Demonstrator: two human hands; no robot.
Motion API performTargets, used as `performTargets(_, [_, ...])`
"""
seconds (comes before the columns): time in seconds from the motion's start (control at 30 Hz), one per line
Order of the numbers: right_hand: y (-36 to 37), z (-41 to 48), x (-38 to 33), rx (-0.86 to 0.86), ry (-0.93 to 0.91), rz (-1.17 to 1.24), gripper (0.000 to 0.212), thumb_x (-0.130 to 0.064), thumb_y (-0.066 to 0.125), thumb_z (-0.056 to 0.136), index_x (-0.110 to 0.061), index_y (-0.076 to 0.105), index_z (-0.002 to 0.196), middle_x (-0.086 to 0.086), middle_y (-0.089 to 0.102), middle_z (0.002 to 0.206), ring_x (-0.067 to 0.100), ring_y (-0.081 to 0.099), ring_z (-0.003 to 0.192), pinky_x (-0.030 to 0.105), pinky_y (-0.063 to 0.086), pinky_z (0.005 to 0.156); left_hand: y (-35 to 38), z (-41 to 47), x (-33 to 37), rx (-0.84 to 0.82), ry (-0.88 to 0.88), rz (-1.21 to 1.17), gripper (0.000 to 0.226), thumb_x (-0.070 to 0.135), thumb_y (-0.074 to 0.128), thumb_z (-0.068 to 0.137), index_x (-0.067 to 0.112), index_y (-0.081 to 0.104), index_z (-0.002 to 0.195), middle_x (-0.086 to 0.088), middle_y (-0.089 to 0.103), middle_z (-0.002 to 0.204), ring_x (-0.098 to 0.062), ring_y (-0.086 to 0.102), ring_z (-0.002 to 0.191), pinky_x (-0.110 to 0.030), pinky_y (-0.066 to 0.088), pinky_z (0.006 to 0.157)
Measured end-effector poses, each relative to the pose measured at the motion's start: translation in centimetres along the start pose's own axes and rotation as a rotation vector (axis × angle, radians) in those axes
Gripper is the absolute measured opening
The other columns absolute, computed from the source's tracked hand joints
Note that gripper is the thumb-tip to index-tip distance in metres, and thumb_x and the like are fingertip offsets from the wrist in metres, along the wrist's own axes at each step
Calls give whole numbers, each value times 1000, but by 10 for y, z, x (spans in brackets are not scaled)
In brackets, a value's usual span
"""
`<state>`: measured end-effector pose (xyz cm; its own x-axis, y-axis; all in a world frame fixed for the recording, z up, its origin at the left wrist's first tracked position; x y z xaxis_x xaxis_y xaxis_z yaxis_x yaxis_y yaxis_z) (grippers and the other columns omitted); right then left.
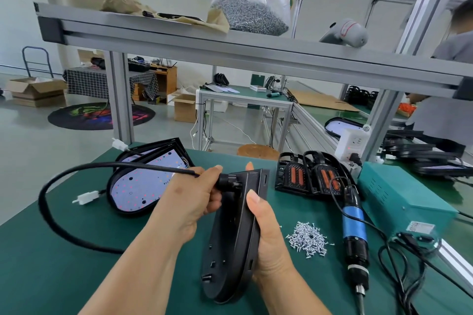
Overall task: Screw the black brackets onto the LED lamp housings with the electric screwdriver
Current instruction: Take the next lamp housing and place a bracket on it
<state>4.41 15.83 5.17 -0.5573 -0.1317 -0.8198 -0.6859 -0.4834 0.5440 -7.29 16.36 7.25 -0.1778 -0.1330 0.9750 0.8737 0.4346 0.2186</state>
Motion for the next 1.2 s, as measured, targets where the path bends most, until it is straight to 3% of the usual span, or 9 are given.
performTargets(0.1, [-2, 2, 3, 15, 2, 53, 108, -48, 84, 57, -5, 43, 146, 29, 59, 132, 36, 59, 118, 50, 43, 109, -1, -7, 14, 32, 167, 46, 36, 24, 66, 93, 6, 53, 65, -3, 55, 59, -4, 54, 42, -16, 46, 43])
performTargets(0.17, [-4, 2, 4, 27, 3, 58, 109, -51, 88, 53, -2, 47, 142, 30, 60, 129, 36, 60, 114, 51, 42, 107, 0, -12, 19, 45, 241, 94, 36, 28, 67, 91, 0, 57, 71, -8, 58, 66, -5, 59, 47, -19, 49, 49])
performTargets(0.27, [-6, 0, 4, 51, 23, 79, 116, -54, 91, 48, 1, 48, 140, 34, 56, 132, 42, 56, 120, 55, 40, 108, 1, -17, 27, 52, 338, 195, 30, 36, 68, 89, 13, 64, 69, -2, 63, 63, -8, 63, 53, -30, 53, 60])
performTargets(0.37, [-5, 0, 6, 62, 31, 146, 96, -43, 80, 64, -1, 45, 143, 37, 49, 138, 50, 44, 133, 61, 29, 116, 3, -25, 32, 38, 416, 265, 26, 50, 65, 81, 26, 68, 72, 1, 65, 64, -16, 62, 61, -33, 51, 66])
performTargets(0.57, [-7, 2, 5, 58, -13, 101, 111, -54, 91, 51, 5, 48, 136, 30, 60, 120, 40, 56, 115, 61, 32, 113, 3, -17, 9, 50, 204, 69, 38, 48, 69, 72, 11, 69, 74, 0, 67, 63, -7, 63, 53, -24, 52, 57])
performTargets(0.8, [-2, 7, -6, 19, -139, -140, 51, -52, 78, 73, -21, 70, 113, 23, 68, 117, 36, 65, 109, 60, 41, 108, 3, -13, -1, 30, 93, -13, 29, 29, 67, 92, 1, 69, 84, -9, 71, 71, -11, 64, 55, -20, 51, 51])
performTargets(0.93, [-8, 8, -15, 97, -138, -275, 88, -57, 77, 68, -17, 51, 142, 23, 60, 132, 38, 55, 127, 59, 35, 113, 6, -20, -2, 29, 79, -105, 46, 37, 64, 92, -10, 65, 91, -27, 66, 84, -33, 59, 77, -44, 54, 78])
performTargets(1.03, [-7, 10, -22, 118, -168, -419, 101, -67, 68, 61, -31, 39, 151, 15, 48, 142, 21, 50, 134, 45, 31, 118, 26, -24, -17, -160, -54, -209, 66, 58, 54, 80, -3, 69, 101, -18, 70, 103, -35, 65, 92, -42, 48, 93])
performTargets(1.2, [-20, 9, -33, 318, -162, -632, 106, -89, 53, 45, -58, 23, 142, 1, 34, 145, 12, 42, 136, 32, 29, 118, 49, -44, -21, -509, -152, -329, 81, 79, 55, 73, 15, 70, 121, -15, 67, 127, -27, 65, 117, -34, 58, 87])
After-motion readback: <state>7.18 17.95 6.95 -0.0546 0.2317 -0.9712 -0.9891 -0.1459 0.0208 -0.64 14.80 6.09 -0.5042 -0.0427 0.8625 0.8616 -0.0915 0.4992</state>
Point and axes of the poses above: each hand's wrist, its own z-axis towards the middle knuckle, its own y-axis out of the palm, x = y × z, the point moved 10 cm from there along z, towards the middle knuckle
